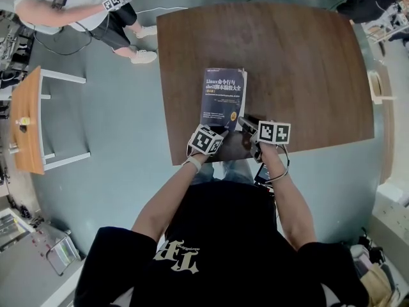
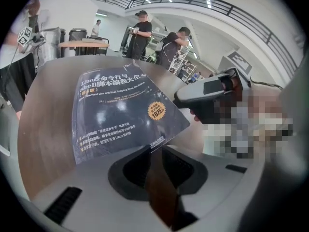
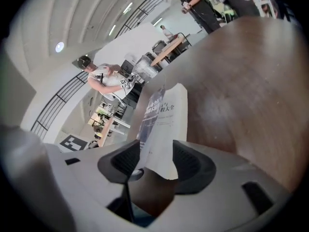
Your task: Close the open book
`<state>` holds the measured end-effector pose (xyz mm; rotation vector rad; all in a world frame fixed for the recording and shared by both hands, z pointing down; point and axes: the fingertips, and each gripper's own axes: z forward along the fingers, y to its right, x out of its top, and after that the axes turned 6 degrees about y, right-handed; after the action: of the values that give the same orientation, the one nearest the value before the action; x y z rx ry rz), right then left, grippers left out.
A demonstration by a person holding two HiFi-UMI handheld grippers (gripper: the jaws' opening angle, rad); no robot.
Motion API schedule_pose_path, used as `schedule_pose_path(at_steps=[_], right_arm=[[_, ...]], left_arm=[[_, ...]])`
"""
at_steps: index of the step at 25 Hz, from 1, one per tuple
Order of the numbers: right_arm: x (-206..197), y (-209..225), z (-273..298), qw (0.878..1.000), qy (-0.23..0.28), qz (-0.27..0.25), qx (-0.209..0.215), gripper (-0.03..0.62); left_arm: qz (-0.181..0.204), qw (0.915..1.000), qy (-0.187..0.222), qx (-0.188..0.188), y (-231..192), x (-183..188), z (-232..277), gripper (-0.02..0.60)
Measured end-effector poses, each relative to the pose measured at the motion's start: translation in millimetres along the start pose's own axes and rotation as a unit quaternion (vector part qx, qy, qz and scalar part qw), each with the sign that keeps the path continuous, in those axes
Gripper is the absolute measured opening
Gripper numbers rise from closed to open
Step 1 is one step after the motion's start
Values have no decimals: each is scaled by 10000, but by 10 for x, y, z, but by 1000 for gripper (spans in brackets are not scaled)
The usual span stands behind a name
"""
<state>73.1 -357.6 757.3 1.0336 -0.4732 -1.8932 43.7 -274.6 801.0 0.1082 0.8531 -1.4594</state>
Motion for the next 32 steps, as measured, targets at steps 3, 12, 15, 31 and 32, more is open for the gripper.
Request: schedule_pose_path(at_steps=[3, 12, 15, 31, 32], right_arm=[[204, -3, -57, 9971, 365, -545, -378, 202], [65, -268, 152, 9931, -123, -1148, 225, -12], [-88, -258, 287, 9928, -388, -1075, 348, -12], [-303, 120, 482, 9862, -904, -1378, -128, -12], [-301, 124, 486, 9861, -910, -1382, -112, -12]], left_arm=[[-26, 9996, -267, -42, 11, -82, 35, 64], [-218, 9988, -444, -73, 46, -273, 118, 64], [-240, 9988, -415, -131, 61, -272, 87, 64], [-636, 9924, 1047, 97, -199, 54, -420, 63], [-545, 9917, 1127, 284, -303, 113, -451, 63]])
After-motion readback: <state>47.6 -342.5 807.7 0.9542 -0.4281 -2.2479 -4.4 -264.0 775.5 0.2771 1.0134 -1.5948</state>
